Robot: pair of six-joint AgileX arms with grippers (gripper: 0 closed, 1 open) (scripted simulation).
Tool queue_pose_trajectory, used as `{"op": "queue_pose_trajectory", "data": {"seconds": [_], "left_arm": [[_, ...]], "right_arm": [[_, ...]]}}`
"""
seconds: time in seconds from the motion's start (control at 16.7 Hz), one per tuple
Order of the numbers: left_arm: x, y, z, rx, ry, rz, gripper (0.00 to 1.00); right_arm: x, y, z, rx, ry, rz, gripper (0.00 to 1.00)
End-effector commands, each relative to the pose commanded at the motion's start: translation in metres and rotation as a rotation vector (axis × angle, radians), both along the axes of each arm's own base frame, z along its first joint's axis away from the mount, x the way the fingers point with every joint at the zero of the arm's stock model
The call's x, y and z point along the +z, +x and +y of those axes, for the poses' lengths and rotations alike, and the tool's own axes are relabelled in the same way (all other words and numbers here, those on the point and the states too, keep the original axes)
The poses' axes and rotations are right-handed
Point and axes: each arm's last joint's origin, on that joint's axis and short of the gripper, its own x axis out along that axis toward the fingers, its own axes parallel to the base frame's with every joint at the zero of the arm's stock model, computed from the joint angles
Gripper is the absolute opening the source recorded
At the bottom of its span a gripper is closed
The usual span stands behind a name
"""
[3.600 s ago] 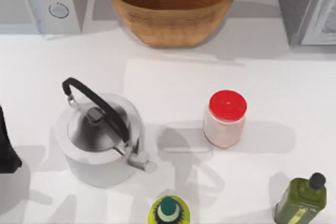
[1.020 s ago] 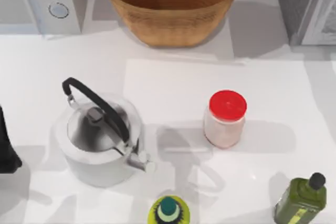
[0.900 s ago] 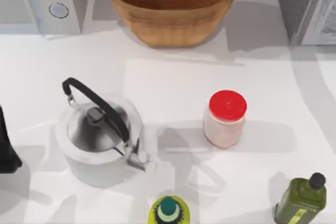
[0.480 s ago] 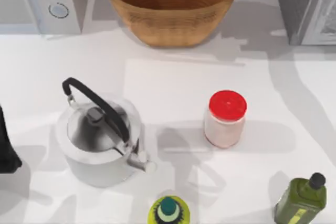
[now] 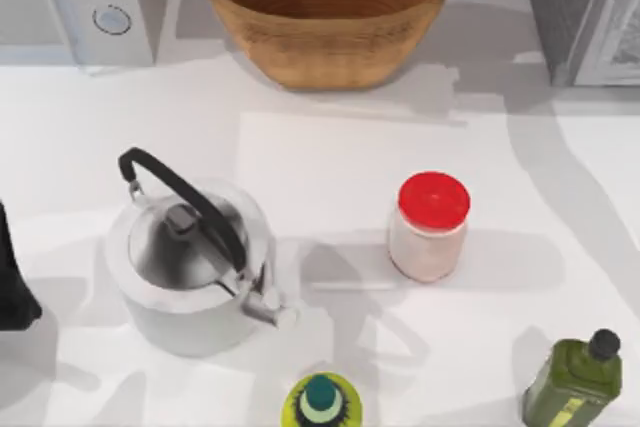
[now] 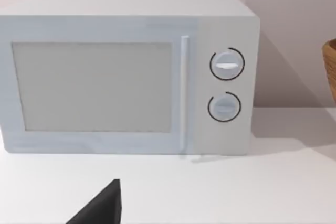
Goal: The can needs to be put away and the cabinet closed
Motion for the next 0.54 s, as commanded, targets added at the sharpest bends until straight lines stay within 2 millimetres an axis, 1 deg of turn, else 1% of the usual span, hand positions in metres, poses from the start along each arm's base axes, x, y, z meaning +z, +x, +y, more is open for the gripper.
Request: {"op": "queue_pose_trajectory", "data": {"seconds": [0.24,0.42,0.54], "left_arm": [[0.000,0.000,0.000,0.000,0.000,0.000,1.00],[0.000,0.000,0.000,0.000,0.000,0.000,1.00],[0.000,0.000,0.000,0.000,0.000,0.000,1.00]], "right_arm": [[0.000,0.019,0.001,0.002,-0.001,0.000,1.00],[-0.002,0.037,0.000,-0.002,-0.004,0.007,1.00],[-0.002,0.041,-0.001,-0.002,-0.003,0.005,1.00]]}}
